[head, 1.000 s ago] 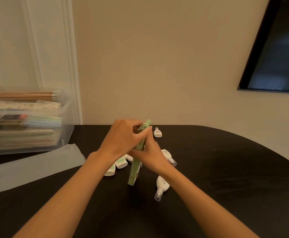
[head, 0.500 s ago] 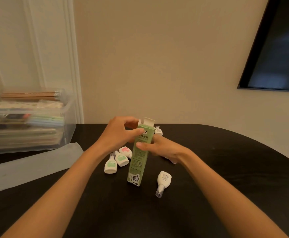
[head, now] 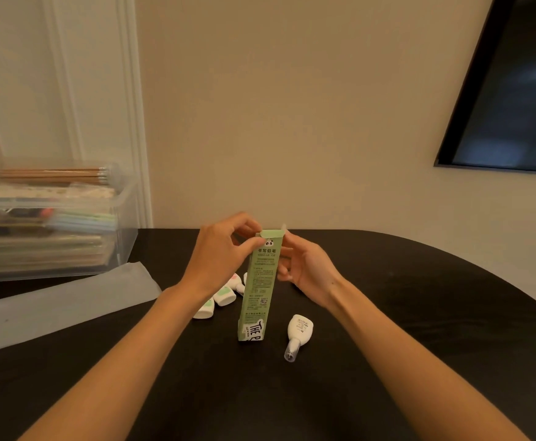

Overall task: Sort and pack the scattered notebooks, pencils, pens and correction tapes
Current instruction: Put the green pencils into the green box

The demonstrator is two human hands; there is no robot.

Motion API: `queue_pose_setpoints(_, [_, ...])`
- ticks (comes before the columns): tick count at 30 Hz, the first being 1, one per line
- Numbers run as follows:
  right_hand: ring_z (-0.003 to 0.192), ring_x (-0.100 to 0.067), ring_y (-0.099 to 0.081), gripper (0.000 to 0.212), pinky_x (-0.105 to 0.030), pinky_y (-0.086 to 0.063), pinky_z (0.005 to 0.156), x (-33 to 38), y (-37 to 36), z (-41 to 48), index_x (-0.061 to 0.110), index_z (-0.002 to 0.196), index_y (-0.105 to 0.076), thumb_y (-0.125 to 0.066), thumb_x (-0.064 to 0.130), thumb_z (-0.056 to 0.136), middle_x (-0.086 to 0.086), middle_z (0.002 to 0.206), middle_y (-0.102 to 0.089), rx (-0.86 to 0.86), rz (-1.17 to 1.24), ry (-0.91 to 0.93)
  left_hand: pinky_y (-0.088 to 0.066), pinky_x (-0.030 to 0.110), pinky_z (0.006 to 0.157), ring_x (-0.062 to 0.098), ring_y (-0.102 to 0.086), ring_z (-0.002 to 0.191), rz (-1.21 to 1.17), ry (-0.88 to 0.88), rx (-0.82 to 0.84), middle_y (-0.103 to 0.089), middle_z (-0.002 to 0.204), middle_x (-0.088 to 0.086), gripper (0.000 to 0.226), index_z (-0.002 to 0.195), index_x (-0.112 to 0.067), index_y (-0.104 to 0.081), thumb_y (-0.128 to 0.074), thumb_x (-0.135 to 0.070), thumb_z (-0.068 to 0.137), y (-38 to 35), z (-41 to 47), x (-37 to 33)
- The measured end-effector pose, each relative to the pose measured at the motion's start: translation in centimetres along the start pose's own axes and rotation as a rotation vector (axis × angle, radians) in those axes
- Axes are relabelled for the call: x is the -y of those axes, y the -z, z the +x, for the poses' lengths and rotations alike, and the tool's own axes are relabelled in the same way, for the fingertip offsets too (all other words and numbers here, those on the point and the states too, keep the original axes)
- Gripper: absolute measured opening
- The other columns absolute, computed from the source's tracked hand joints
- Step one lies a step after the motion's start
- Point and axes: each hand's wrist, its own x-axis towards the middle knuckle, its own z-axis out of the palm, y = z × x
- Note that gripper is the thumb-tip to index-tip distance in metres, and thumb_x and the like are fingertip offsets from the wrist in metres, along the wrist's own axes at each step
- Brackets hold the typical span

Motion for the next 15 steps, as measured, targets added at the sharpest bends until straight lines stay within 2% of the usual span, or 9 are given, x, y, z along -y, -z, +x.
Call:
queue_pose_setpoints(4, [0.052, -0.006, -0.040, 0.039, -0.017, -0.040, 0.047, 0.4, -0.4, 0.0, 0.011, 0.112, -0.066, -0.040, 0.036, 0.097, -0.004, 0.085, -0.064, 0.012, -0.032, 0.029, -0.046, 0.005, 0.066, -0.006, -0.057, 0.073, 0.010, -0.035, 0.008, -0.061, 0.084, -0.014, 0.029, 0.108, -0.013, -0.068, -0.071, -0.012, 0.078, 0.2, -0.2, -0.1])
queue_pose_setpoints(6, [0.051, -0.005, -0.041, 0.039, -0.017, -0.039, 0.048, 0.5, -0.6, -0.1, 0.012, 0.114, -0.065, -0.040, 0.036, 0.097, 0.000, 0.081, -0.065, 0.020, -0.048, 0.027, -0.045, 0.003, 0.066, -0.005, -0.057, 0.073, 0.004, -0.010, -0.005, -0.060, 0.082, -0.016, 0.032, 0.109, -0.014, -0.067, -0.072, -0.013, 0.078, 0.3, -0.2, -0.1])
queue_pose_setpoints(11, [0.051, -0.005, -0.041, 0.039, -0.021, -0.035, 0.054, 0.4, -1.1, -0.1, 0.014, 0.108, -0.066, -0.039, 0.039, 0.097, 0.000, 0.082, -0.067, 0.001, -0.100, 0.025, -0.048, 0.011, 0.062, -0.001, -0.060, 0.066, 0.004, 0.049, -0.015, -0.062, 0.069, -0.016, 0.010, 0.085, -0.016, -0.071, -0.068, -0.025, 0.081, 0.4, 0.4, -0.8])
queue_pose_setpoints(15, [0.050, -0.006, -0.042, 0.041, -0.022, -0.037, 0.055, 0.6, -1.6, -0.1, 0.013, 0.100, -0.067, -0.037, 0.041, 0.098, -0.003, 0.087, -0.066, -0.026, -0.187, 0.015, -0.042, 0.014, 0.057, 0.007, -0.057, 0.059, 0.009, 0.130, -0.065, -0.064, 0.064, -0.004, 0.026, 0.074, -0.009, -0.071, -0.062, -0.030, 0.086, 0.2, 1.0, -1.1])
